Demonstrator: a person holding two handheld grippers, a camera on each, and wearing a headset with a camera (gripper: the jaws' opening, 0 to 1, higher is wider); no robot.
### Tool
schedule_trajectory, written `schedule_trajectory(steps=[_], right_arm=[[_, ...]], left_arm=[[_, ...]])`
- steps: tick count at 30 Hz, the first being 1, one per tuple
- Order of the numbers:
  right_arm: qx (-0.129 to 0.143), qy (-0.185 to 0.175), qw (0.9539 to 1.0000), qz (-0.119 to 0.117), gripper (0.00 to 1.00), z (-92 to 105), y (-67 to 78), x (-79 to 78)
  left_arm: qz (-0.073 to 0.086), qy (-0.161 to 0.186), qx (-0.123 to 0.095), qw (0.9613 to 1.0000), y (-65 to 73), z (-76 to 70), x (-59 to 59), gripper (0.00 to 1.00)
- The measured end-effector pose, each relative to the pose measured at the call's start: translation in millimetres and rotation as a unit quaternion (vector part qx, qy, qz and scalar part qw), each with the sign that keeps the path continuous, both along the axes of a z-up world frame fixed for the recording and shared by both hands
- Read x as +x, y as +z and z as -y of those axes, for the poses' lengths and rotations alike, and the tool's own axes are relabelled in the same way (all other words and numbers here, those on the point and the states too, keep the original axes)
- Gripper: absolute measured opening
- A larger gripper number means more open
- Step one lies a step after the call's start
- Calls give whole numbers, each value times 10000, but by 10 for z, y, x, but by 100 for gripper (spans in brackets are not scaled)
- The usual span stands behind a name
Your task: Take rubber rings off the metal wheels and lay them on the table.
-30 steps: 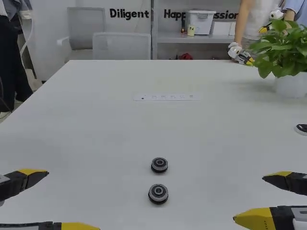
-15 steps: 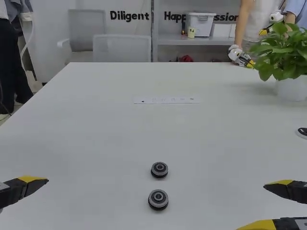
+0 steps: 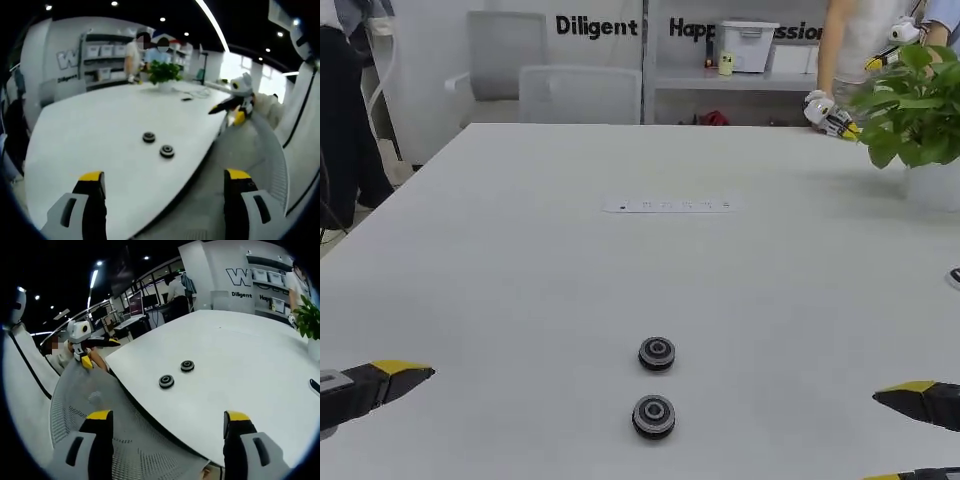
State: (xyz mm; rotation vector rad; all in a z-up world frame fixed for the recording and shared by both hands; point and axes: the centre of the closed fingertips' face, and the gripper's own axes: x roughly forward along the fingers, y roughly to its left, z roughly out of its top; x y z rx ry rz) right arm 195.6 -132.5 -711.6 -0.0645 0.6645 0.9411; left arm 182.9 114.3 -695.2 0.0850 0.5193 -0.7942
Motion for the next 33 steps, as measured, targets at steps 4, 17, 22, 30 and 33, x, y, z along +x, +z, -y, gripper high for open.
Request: schedule_trajectory(steps=[4,17,22,30,33], right_arm=[[-54,67,10000,-23,88,-3,-19,2],[-93,310,9994,-81,88,-56,-58,10],[-140,458,9988,-79,86,-98,-83,6],[-87,517,9986,36,85,-107,-57,66],[-56,535,9985,88,83,-93,-19,98]], left_arm=[[80,-40,-20,10000,11,1,19,100],[402,19,-37,9992,83,-68,98,100],[537,-92,-54,9985,157,-18,128,97],[660,-466,-16,9967,241,137,165,95],[730,-615,-82,9954,285,196,183,94]])
